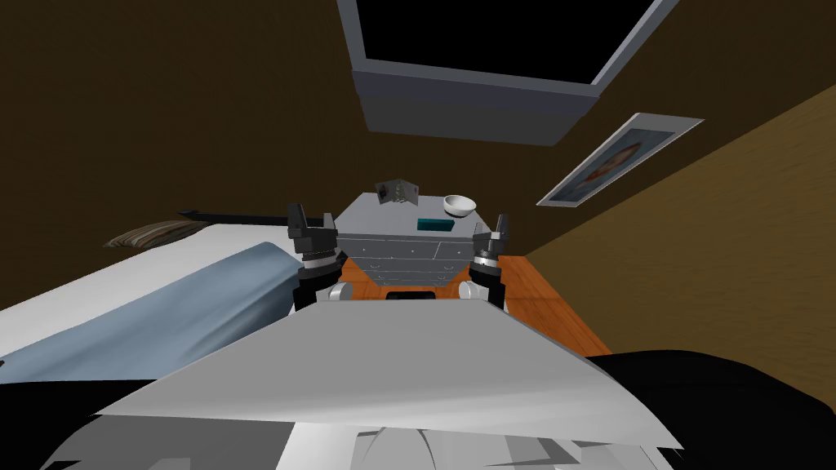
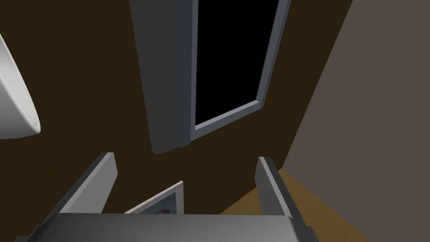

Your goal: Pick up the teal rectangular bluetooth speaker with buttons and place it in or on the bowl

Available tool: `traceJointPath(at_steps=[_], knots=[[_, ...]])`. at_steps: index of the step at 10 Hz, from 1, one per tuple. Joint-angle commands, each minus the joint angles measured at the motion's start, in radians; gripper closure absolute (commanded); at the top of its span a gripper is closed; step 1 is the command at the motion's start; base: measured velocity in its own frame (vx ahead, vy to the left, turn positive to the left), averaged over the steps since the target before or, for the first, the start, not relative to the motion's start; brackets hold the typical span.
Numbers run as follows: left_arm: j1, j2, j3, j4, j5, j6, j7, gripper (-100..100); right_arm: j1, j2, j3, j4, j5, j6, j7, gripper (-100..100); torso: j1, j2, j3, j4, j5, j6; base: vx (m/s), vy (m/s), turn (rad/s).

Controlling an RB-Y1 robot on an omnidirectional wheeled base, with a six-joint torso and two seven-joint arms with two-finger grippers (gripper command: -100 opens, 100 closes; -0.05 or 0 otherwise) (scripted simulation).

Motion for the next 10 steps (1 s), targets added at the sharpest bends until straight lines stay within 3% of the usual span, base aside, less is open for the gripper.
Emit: traceJointPath(at_steps=[1,10], knots=[[0.000,0.000,0.000,0.000,0.000,0.000,0.000,0,0.007,-0.041,-0.005,0.008,0.000,-0.007,-0.008,-100,0.000,0.000,0.000,0.000,0.000,0.000,-0.005,0.001,0.008],[0.000,0.000,0.000,0.000,0.000,0.000,0.000,0,0.062,-0.286,-0.058,0.084,0.001,-0.072,-0.079,-100,0.000,0.001,0.001,0.000,0.000,0.000,-0.019,0.001,0.010]])
